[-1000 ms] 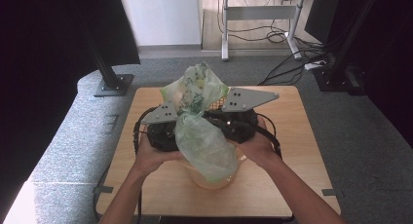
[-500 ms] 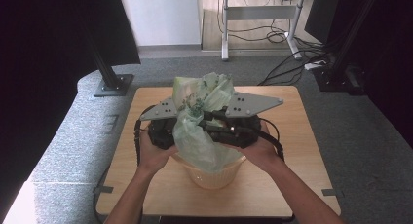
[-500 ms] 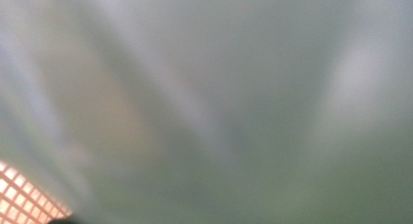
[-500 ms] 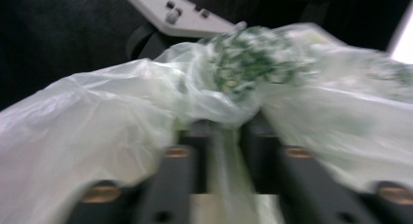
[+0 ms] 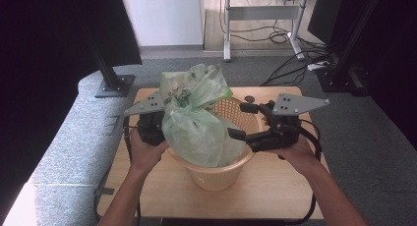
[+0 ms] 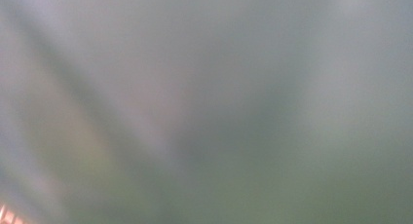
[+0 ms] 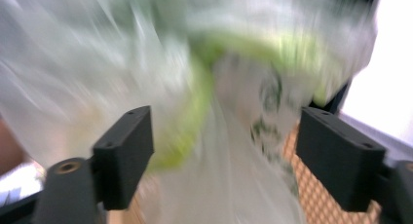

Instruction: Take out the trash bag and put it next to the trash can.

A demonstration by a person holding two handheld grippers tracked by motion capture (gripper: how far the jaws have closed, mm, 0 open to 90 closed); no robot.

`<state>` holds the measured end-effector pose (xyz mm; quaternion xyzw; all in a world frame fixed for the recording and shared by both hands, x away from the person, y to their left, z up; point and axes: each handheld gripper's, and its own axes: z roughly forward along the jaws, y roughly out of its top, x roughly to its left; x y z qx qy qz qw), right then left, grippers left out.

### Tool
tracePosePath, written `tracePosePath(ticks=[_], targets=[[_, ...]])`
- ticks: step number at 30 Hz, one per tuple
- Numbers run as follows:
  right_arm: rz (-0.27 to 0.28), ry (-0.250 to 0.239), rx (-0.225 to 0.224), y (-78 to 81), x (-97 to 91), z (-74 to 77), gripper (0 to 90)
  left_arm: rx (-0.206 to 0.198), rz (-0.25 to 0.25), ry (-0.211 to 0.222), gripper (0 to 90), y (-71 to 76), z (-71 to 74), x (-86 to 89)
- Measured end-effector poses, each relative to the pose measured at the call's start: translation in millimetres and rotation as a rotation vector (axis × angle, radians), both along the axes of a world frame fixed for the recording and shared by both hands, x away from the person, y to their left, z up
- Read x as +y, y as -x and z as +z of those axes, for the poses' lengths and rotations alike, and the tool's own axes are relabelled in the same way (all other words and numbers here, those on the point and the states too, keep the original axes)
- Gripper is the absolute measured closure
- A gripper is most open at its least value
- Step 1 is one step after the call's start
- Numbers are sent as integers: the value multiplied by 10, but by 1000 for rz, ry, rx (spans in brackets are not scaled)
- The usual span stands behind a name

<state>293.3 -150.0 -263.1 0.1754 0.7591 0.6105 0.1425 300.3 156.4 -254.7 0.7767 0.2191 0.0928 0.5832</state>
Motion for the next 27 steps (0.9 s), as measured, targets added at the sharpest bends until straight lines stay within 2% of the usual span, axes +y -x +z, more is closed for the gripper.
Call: tracePosePath(ticks=[5, 8, 11, 13, 14, 16, 18, 20, 22, 27], targets=[[45, 87, -1, -147, 167, -197, 102, -1, -38, 9, 893, -2, 65, -89], [55, 89, -24, -195, 299, -224, 83, 11, -67, 27, 893, -13, 87, -138], [74, 80, -31, -244, 428, -218, 101, 15, -96, 25, 893, -13, 94, -194], [87, 74, -36, -265, 500, -210, 186, 13, -107, 26, 892, -7, 90, -228], [100, 68, -39, -268, 530, -209, 258, 11, -112, 27, 892, -5, 89, -238], [123, 70, -59, -259, 580, -212, 437, 14, -116, 34, 891, -5, 86, -248], [125, 77, -78, -240, 616, -214, 637, 18, -119, 39, 889, -17, 82, -236], [113, 92, -104, -216, 629, -209, 796, 22, -122, 56, 879, -29, 73, -207], [90, 109, -110, -204, 623, -198, 862, 25, -117, 79, 811, -39, 65, -167], [25, 119, -137, -152, 514, -146, 880, -12, -33, 100, 542, 1, 58, 21]])
